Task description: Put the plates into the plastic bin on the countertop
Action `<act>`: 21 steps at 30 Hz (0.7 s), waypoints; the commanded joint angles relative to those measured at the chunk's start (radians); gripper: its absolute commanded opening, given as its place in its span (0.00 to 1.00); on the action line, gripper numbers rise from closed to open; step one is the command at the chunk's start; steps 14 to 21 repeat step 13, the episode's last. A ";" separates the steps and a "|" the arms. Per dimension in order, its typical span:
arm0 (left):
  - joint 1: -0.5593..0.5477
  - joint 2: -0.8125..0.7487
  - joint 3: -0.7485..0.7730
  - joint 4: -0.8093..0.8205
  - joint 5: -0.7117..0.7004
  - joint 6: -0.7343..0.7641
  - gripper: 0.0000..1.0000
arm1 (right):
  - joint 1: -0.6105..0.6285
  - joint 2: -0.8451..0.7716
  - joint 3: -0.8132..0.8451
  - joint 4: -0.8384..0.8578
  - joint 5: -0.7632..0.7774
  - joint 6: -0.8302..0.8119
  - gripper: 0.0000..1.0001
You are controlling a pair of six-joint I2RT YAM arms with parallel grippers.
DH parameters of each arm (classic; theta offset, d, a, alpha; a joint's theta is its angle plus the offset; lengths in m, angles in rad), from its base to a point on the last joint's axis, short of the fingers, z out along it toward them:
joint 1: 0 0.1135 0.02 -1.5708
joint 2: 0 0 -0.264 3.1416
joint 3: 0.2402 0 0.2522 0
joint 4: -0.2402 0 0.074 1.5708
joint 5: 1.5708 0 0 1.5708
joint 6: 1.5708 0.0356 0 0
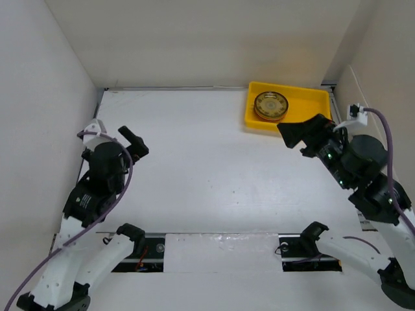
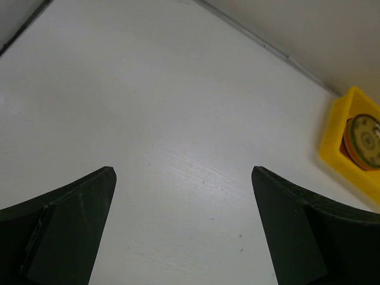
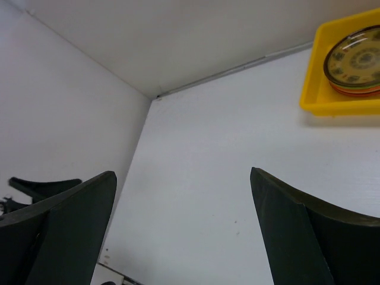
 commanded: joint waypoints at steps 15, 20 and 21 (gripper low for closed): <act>0.005 -0.432 -0.121 0.018 -0.100 -0.088 1.00 | 0.043 -0.380 -0.203 -0.274 -0.052 0.010 1.00; 0.005 -0.432 -0.121 0.018 -0.100 -0.088 1.00 | 0.043 -0.380 -0.203 -0.274 -0.052 0.010 1.00; 0.005 -0.432 -0.121 0.018 -0.100 -0.088 1.00 | 0.043 -0.380 -0.203 -0.274 -0.052 0.010 1.00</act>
